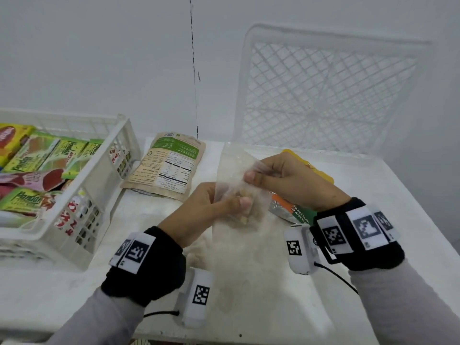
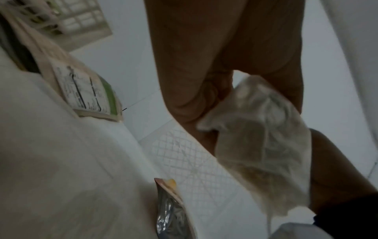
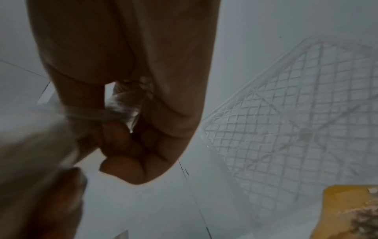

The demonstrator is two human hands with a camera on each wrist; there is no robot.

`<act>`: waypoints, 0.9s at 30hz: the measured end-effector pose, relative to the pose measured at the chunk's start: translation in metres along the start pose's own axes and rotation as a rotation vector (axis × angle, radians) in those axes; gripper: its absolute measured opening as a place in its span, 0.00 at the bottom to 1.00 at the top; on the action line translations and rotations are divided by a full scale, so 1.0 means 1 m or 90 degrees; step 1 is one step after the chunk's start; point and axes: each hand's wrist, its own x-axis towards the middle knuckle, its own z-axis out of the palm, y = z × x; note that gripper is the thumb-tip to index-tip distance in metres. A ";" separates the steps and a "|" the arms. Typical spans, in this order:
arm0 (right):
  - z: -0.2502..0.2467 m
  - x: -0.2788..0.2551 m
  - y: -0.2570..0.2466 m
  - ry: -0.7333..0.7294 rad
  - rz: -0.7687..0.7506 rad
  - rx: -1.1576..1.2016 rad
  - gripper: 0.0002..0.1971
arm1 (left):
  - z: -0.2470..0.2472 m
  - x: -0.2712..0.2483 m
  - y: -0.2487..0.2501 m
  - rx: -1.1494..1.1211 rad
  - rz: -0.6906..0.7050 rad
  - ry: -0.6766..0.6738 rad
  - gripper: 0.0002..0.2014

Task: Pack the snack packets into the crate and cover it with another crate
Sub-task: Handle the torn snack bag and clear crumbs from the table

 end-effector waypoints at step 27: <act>0.071 0.018 0.038 0.335 0.114 0.555 0.06 | -0.032 -0.018 -0.003 -0.126 0.041 0.365 0.12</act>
